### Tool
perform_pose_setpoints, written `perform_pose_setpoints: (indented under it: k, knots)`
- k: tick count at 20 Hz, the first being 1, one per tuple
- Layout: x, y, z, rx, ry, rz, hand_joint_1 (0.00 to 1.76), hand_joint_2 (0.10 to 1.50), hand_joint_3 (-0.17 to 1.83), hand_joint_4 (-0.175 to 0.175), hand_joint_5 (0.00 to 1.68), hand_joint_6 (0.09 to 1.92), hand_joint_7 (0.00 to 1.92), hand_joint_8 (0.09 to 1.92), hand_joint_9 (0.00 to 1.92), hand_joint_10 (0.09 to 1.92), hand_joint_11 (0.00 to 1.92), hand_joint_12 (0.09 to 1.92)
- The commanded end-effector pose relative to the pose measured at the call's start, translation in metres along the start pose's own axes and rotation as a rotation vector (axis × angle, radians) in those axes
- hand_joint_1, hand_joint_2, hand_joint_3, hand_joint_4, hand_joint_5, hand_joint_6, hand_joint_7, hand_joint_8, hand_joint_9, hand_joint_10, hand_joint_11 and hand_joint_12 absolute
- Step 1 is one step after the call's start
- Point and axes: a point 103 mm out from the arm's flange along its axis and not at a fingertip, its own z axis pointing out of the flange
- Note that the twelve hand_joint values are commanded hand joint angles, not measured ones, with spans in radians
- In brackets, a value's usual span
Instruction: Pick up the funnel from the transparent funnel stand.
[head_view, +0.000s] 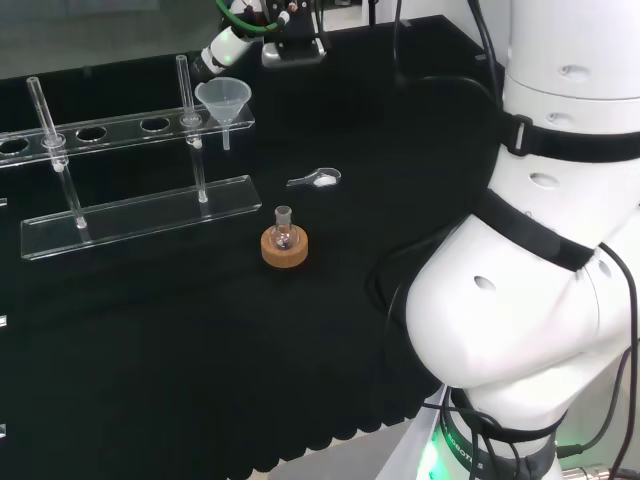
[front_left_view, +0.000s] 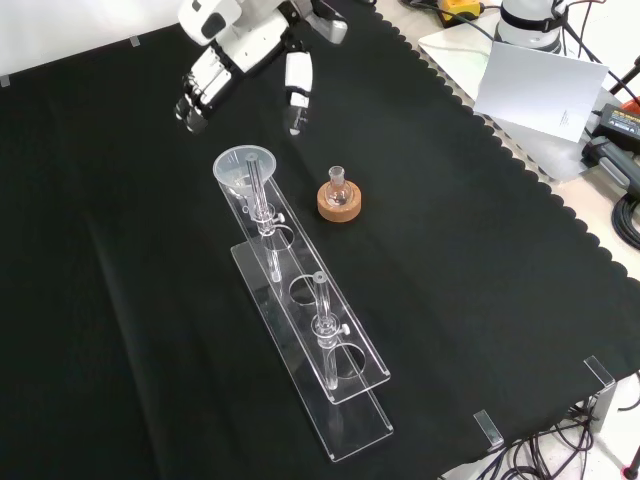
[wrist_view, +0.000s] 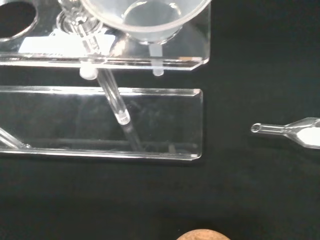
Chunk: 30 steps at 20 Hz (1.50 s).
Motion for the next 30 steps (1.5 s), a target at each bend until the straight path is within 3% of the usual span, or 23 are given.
perform_pose_setpoints:
  k: [1,9,16,21,25,30]
  knots:
    - [0.008,0.008,0.009,0.038,0.004,-0.023,0.47,0.78,0.09,-0.019,0.00,0.09,0.00,0.09,0.00,0.75,0.22,1.51]
    - [0.008,0.020,0.017,0.055,-0.012,0.001,0.45,0.76,0.06,-0.015,0.00,0.09,0.00,0.09,0.00,0.69,0.24,1.50]
    - [0.009,0.028,0.024,0.066,-0.131,-0.003,0.45,0.74,0.05,-0.018,0.00,0.09,0.00,0.09,0.00,0.67,0.23,1.50]
    - [0.016,0.032,0.027,0.071,-0.180,-0.015,0.47,0.74,0.04,-0.028,0.00,0.09,0.04,0.09,0.00,0.83,0.22,1.52]
    - [0.017,0.035,0.029,0.075,-0.179,-0.018,0.52,0.75,0.03,-0.032,0.00,0.09,0.06,0.09,0.00,0.95,0.22,1.53]
    - [0.002,0.035,0.028,0.073,-0.163,-0.029,0.57,0.75,0.03,-0.033,0.00,0.09,0.06,0.09,0.00,0.97,0.21,1.54]
